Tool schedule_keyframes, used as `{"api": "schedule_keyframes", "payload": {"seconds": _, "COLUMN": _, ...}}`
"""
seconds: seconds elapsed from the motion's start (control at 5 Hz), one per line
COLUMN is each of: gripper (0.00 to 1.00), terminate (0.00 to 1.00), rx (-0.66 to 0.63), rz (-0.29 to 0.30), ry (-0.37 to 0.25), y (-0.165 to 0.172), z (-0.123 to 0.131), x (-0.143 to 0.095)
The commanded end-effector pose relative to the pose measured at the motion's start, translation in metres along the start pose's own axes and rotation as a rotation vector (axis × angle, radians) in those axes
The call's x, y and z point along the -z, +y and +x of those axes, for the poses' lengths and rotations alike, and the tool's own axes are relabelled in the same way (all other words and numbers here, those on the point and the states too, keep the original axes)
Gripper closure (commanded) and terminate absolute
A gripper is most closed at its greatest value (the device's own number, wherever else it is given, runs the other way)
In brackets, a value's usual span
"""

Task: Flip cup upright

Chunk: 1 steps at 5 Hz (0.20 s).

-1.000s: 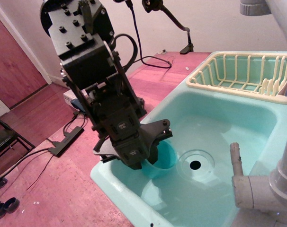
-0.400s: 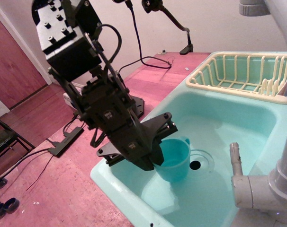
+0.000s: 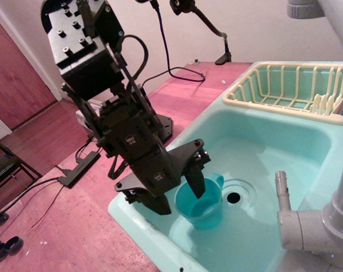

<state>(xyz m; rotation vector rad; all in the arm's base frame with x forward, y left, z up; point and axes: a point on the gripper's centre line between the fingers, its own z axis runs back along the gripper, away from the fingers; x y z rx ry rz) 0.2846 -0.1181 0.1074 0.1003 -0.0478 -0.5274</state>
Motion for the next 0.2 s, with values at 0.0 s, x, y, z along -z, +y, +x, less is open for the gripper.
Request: {"api": "schedule_keyframes", "payload": {"seconds": 0.0, "gripper": 0.0, "terminate": 1.0, "rx": 0.014, "rz": 0.048, "ry": 0.011, "y": 0.0206, "z": 0.0115, "x": -0.0437}}
